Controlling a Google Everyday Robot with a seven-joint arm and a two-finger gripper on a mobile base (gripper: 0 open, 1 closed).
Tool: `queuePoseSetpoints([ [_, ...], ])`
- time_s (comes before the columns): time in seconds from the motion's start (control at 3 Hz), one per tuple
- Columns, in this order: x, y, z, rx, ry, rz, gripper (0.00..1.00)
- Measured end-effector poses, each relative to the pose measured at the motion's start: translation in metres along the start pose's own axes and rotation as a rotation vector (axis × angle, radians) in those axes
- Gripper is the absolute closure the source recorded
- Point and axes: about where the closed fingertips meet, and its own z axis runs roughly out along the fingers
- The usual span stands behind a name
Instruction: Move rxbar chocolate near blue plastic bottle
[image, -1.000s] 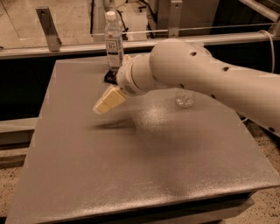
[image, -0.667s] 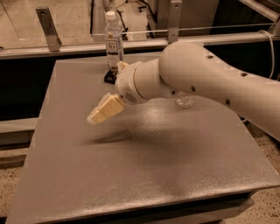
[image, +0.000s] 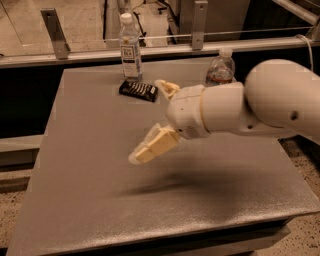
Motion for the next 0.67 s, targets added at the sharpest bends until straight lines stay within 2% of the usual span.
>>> queuePoseSetpoints([
  [0.33, 0.035, -0.009, -0.066, 0.049, -0.052, -0.012, 0.00],
  [0.67, 0.057, -0.023, -0.120, 0.080, -0.097, -0.028, 0.00],
])
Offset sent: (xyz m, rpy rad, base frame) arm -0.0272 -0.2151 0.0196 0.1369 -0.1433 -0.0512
